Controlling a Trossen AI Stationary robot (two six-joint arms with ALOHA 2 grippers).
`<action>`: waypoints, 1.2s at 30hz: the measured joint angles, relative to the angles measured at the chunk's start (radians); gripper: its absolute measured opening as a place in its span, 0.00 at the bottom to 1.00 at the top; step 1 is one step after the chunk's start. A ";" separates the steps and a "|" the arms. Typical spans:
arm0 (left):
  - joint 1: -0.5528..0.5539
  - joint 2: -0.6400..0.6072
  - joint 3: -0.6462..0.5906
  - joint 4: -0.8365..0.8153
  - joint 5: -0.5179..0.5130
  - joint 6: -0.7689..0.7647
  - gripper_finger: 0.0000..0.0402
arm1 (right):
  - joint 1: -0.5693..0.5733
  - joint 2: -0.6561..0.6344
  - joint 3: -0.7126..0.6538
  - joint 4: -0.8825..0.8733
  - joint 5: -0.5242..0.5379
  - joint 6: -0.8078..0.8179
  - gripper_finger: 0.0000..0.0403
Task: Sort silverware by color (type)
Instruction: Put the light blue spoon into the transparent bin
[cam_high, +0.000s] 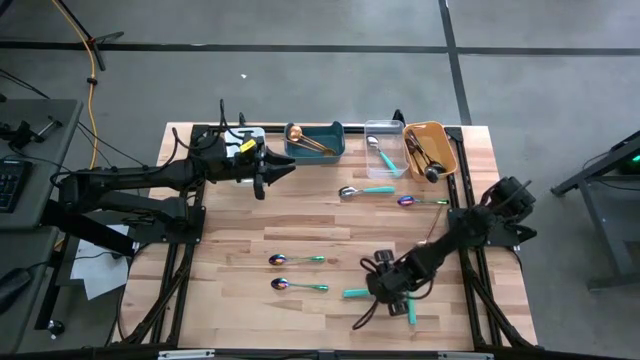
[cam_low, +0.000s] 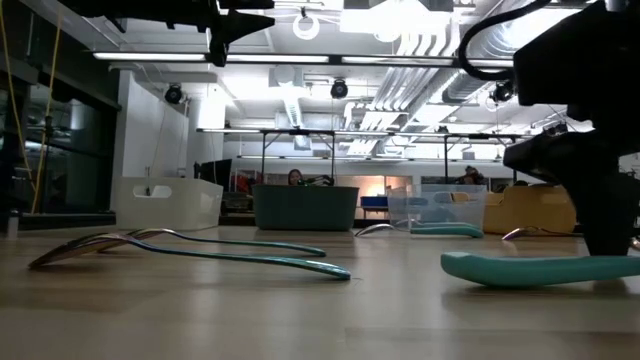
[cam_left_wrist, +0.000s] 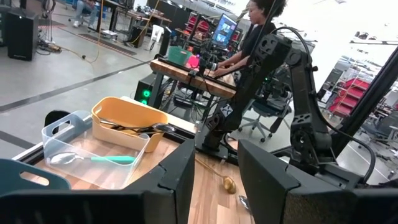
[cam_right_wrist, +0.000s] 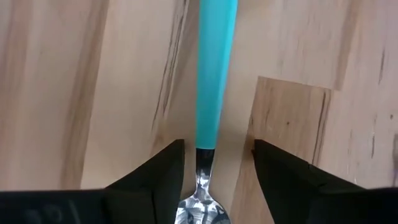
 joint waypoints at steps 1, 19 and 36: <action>0.000 0.000 0.000 0.000 0.000 0.000 0.28 | 0.004 0.001 0.000 -0.001 0.012 0.012 0.45; 0.000 0.000 0.000 0.003 0.000 0.001 0.28 | -0.012 -0.039 -0.004 -0.032 -0.069 0.006 0.04; 0.000 0.000 0.000 0.040 0.000 0.000 0.28 | -0.286 -0.761 -0.268 -0.253 0.125 0.084 0.03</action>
